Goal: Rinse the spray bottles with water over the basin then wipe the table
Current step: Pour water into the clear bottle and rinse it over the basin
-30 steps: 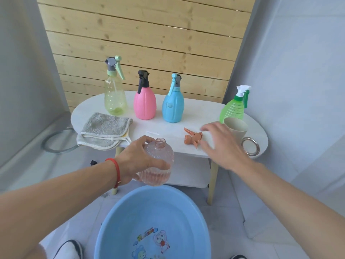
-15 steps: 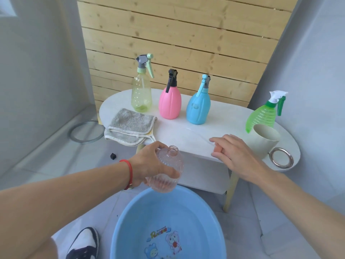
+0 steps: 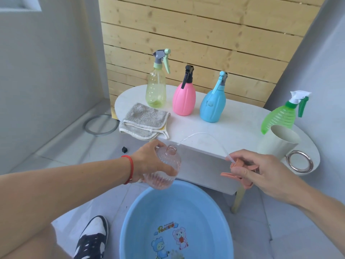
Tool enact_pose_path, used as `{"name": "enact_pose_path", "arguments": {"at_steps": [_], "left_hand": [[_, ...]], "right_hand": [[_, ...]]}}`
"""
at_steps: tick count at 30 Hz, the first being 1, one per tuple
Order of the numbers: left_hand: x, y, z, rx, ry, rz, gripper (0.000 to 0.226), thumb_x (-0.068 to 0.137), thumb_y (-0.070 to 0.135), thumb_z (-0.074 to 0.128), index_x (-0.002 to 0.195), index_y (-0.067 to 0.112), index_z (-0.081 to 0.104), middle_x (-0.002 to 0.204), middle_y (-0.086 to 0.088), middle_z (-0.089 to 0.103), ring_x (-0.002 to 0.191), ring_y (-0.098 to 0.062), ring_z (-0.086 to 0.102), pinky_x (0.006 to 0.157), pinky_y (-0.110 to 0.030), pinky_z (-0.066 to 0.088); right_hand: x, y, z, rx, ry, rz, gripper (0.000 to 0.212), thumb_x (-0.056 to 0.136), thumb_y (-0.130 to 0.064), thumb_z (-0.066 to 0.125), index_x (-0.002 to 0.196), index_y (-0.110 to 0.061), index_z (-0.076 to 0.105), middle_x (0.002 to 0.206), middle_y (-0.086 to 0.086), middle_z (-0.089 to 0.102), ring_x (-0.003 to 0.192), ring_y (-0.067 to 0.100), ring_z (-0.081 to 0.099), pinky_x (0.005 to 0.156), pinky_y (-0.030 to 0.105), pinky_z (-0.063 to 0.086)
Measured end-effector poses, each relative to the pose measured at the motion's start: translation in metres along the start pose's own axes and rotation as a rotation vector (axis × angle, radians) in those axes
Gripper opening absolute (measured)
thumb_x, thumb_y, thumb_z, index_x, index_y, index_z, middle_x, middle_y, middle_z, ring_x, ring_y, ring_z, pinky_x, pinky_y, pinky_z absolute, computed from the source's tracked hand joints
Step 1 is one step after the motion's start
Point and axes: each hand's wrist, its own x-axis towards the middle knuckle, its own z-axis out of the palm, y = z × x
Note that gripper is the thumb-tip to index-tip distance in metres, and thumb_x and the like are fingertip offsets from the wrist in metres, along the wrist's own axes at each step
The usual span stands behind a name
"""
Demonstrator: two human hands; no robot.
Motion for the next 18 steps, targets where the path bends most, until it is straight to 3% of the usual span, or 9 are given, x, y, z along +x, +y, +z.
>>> {"name": "enact_pose_path", "arguments": {"at_steps": [4,6,8,11,14,16,18], "left_hand": [[-0.002,-0.001,0.000,0.033,-0.008,0.008,0.087,0.054,0.026,0.098,0.125,0.041,0.051,0.123,0.007,0.053,0.090,-0.021,0.059,0.050,-0.029,0.048],[-0.003,0.000,0.002,0.065,-0.017,0.031,0.086,0.055,0.026,0.098,0.126,0.040,0.051,0.123,0.008,0.052,0.092,-0.021,0.061,0.049,-0.027,0.046],[-0.005,0.001,0.003,0.101,-0.026,0.058,0.083,0.056,0.024,0.098,0.124,0.039,0.052,0.123,0.007,0.052,0.092,-0.020,0.061,0.046,-0.024,0.045],[-0.009,0.003,0.007,0.200,-0.037,0.119,0.076,0.057,0.024,0.097,0.118,0.042,0.054,0.119,0.006,0.055,0.092,-0.018,0.063,0.046,-0.023,0.047],[-0.015,0.006,0.014,0.299,-0.058,0.190,0.075,0.057,0.026,0.097,0.118,0.040,0.055,0.116,0.012,0.057,0.094,-0.010,0.062,0.061,-0.028,0.057],[-0.017,0.008,0.020,0.354,-0.081,0.221,0.077,0.056,0.027,0.097,0.119,0.040,0.055,0.117,0.014,0.058,0.099,-0.013,0.063,0.074,-0.034,0.061],[-0.019,0.009,0.025,0.384,-0.106,0.240,0.078,0.057,0.027,0.098,0.121,0.038,0.055,0.115,0.013,0.058,0.101,-0.014,0.063,0.077,-0.034,0.061]], "right_hand": [[0.000,-0.002,0.002,-0.038,-0.033,-0.020,0.022,0.092,-0.041,0.066,0.112,-0.033,0.070,0.083,-0.004,0.069,0.064,0.033,0.058,0.070,0.050,0.058],[0.002,-0.004,0.002,-0.110,-0.091,-0.029,0.024,0.092,-0.044,0.065,0.115,-0.035,0.069,0.087,-0.011,0.070,0.070,0.021,0.066,0.076,0.047,0.059],[0.006,-0.005,0.002,-0.231,-0.134,-0.045,0.024,0.094,-0.045,0.066,0.117,-0.040,0.069,0.093,-0.022,0.069,0.085,0.010,0.068,0.081,0.032,0.055],[0.014,-0.017,0.006,-0.418,-0.167,-0.097,0.044,0.087,-0.060,0.060,0.127,-0.044,0.067,0.092,-0.028,0.065,0.093,-0.001,0.060,0.080,0.012,0.044],[0.023,-0.029,0.014,-0.522,-0.135,-0.122,0.054,0.082,-0.068,0.063,0.132,-0.048,0.060,0.083,-0.024,0.057,0.083,-0.003,0.055,0.076,0.017,0.042],[0.028,-0.036,0.020,-0.489,-0.044,-0.124,0.044,0.082,-0.060,0.076,0.118,-0.040,0.060,0.079,-0.020,0.059,0.080,0.003,0.057,0.077,0.029,0.048],[0.032,-0.039,0.026,-0.404,0.023,-0.164,0.033,0.081,-0.050,0.082,0.100,-0.034,0.060,0.083,-0.020,0.064,0.082,0.008,0.061,0.081,0.035,0.053]]}}
